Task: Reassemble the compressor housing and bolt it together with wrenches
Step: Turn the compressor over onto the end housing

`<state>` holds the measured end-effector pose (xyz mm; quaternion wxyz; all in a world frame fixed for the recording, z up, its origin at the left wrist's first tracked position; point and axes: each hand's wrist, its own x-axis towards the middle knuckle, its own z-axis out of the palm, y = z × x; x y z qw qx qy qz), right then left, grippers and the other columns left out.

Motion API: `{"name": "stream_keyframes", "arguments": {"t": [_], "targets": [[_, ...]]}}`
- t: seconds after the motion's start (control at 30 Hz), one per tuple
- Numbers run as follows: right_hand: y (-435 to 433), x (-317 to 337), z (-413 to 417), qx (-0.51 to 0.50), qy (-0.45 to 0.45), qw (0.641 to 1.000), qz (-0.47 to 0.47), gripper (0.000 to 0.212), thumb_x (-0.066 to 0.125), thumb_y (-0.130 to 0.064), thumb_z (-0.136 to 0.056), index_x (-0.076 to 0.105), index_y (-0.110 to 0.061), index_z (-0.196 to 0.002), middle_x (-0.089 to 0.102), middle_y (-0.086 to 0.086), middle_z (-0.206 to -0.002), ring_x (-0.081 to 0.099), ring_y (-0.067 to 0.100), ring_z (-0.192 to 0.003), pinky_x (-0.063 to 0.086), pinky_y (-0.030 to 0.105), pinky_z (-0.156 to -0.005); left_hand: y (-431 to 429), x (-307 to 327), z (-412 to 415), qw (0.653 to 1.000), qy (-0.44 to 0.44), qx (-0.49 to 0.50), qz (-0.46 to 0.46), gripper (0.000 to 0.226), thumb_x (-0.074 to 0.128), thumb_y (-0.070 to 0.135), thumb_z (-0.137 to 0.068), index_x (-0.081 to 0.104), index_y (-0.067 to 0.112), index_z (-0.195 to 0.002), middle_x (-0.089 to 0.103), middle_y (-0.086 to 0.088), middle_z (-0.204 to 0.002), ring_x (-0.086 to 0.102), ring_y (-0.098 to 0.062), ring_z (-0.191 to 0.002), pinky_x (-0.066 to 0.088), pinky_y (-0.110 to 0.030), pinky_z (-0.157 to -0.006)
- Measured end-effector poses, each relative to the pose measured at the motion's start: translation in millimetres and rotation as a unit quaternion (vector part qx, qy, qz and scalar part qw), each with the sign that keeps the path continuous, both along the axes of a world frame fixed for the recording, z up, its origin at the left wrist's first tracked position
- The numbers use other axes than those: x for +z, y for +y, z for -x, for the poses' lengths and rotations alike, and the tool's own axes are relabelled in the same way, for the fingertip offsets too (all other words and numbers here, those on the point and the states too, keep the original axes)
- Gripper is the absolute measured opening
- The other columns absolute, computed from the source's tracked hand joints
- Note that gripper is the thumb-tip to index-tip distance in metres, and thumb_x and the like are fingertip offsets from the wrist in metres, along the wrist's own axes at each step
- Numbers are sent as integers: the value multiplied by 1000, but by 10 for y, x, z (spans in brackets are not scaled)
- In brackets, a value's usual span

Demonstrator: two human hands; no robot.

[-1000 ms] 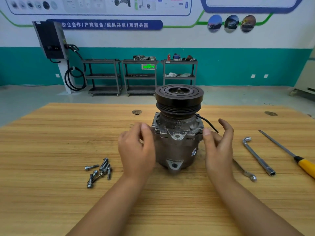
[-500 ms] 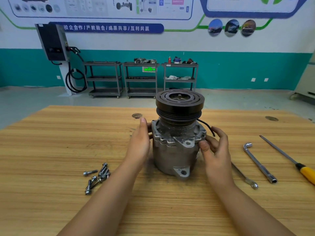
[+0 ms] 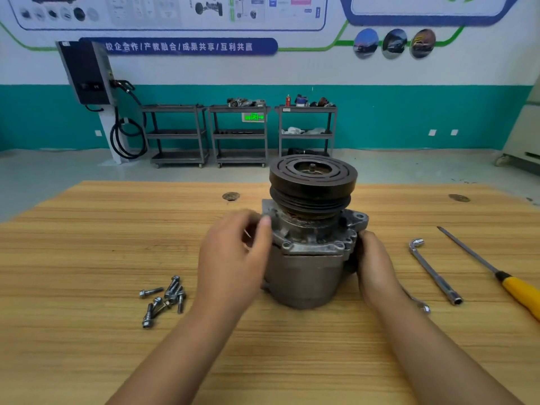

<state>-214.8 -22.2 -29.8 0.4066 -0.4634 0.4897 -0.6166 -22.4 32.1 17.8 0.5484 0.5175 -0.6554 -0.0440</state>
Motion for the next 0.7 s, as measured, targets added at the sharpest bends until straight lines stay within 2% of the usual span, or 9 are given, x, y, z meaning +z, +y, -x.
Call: {"name": "stream_keyframes", "arguments": {"t": [0.07, 0.13, 0.17, 0.2, 0.23, 0.3, 0.37, 0.53, 0.7], "targets": [[46, -2, -32, 19, -53, 997, 47, 47, 30, -27, -93, 70, -31, -69, 69, -13, -72, 60, 8, -75, 40, 28, -64, -213, 47, -53, 986, 145, -60, -55, 26, 54, 50, -83, 59, 29, -99, 62, 10, -101, 57, -4, -96, 49, -28, -81], [69, 2, -36, 51, -58, 993, 87, 39, 33, -41, -92, 71, -31, -89, 72, -9, -95, 63, 5, -91, 48, 26, -74, -387, 28, -88, 944, 236, -164, -161, 52, 56, 60, -75, 54, 30, -118, 58, 6, -124, 52, -11, -118, 44, -37, -99], [71, 3, -25, 60, -43, 992, 99, 36, 37, -49, -93, 69, -31, -98, 71, -7, -105, 63, 8, -101, 49, 27, -82, -441, -18, -93, 921, 261, -209, -199, 62, 57, 61, -70, 54, 28, -122, 57, 1, -128, 51, -17, -122, 41, -44, -104], [69, 6, -9, 62, -32, 992, 102, 34, 42, -53, -91, 67, -32, -103, 69, -6, -109, 61, 12, -108, 48, 31, -88, -470, -71, -95, 907, 269, -240, -219, 64, 59, 58, -68, 55, 26, -123, 59, -4, -128, 53, -22, -122, 41, -47, -104], [68, 13, 7, 61, -29, 993, 100, 33, 46, -54, -86, 65, -34, -103, 69, -7, -109, 60, 15, -110, 46, 34, -90, -481, -126, -93, 899, 274, -260, -223, 62, 61, 54, -68, 57, 25, -123, 62, -4, -124, 56, -22, -118, 45, -43, -101], [62, 36, 34, 65, -20, 992, 102, 30, 48, -52, -81, 63, -34, -100, 69, -9, -105, 62, 14, -106, 47, 32, -83, -488, -206, -87, 886, 302, -282, -211, 51, 62, 45, -72, 60, 23, -119, 68, 1, -114, 63, -15, -106, 52, -27, -84], [56, 50, 42, 63, -12, 991, 115, 31, 48, -49, -82, 62, -27, -98, 70, -8, -98, 64, 12, -96, 48, 27, -75, -482, -235, -64, 870, 341, -294, -201, 47, 61, 41, -75, 62, 21, -117, 70, 0, -112, 64, -14, -102, 51, -21, -76], [63, 63, 23, 51, -28, 989, 135, 33, 51, -45, -81, 62, -18, -97, 68, 0, -95, 63, 18, -93, 49, 35, -77, -467, -229, -14, 862, 378, -289, -176, 59, 60, 37, -75, 58, 8, -126, 66, -8, -119, 63, -18, -107, 52, -22, -77], [123, 104, -26, 54, -57, 989, 128, 35, 51, -41, -81, 60, -11, -97, 67, 3, -91, 62, 19, -85, 48, 32, -68, -441, -237, -23, 848, 403, -304, -162, 64, 62, 35, -74, 53, 6, -131, 64, -9, -123, 62, -19, -111, 53, -22, -82]]}}
